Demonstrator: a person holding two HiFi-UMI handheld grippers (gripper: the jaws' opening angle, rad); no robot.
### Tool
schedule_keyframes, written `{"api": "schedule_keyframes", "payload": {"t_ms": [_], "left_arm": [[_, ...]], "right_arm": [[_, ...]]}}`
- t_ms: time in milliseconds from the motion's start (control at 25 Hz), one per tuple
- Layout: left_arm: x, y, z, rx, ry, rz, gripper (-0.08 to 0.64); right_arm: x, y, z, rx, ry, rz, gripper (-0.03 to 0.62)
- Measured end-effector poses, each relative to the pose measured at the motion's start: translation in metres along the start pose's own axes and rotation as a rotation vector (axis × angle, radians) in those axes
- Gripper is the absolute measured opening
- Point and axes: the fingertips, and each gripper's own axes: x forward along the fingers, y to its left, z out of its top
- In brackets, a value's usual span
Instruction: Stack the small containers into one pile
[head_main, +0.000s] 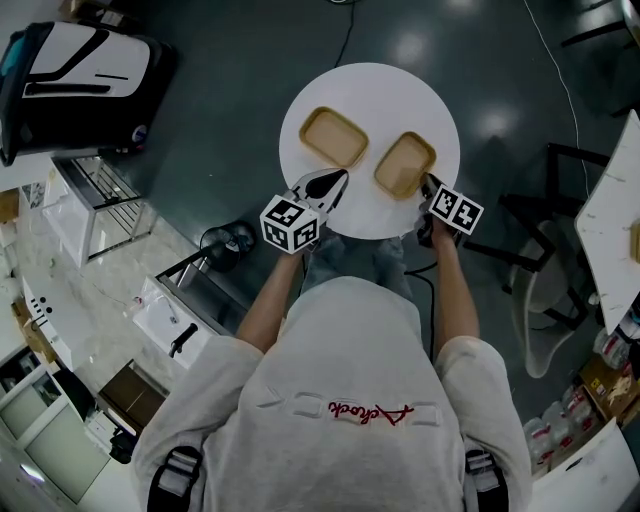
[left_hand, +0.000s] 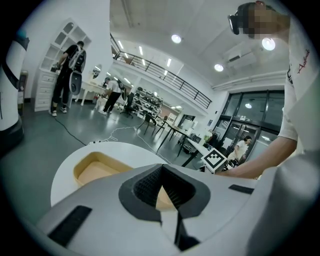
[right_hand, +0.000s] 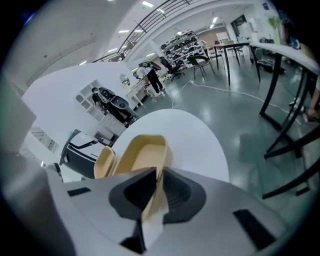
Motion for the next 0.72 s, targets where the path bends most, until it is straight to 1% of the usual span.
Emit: {"api": "schedule_keyframes", "payload": {"t_ms": [40,80,360,520,720], "left_arm": [[0.0,0.0,0.0,-0.001,-0.002,0.001,0.011],[-0.001,0.0,0.001,-0.002,-0.004,0.001,0.011],[0.0,-0.002,0.002,-0.002,-0.011,0.002,0.011],[0.0,-0.003,0.002,0.001,-0.014,-0.001,0.011],[-0.001,-0.006,0.004,0.004,-0.021,-0.006,0.011]], "right_arm": [[0.0,0.0,0.001,-0.016,0.0,-0.008,0.044],[0.0,0.002,0.002,-0.036,0.005,-0.01,0.038],[-0.003,0.008,0.002,-0.124,0.042,0.012,0.033],[-0.006,0.012,0.004,-0.132,0.038,0.037,0.031],[-0.014,0.023,0.018,-0.146,0.002,0.074,0.029]]}}
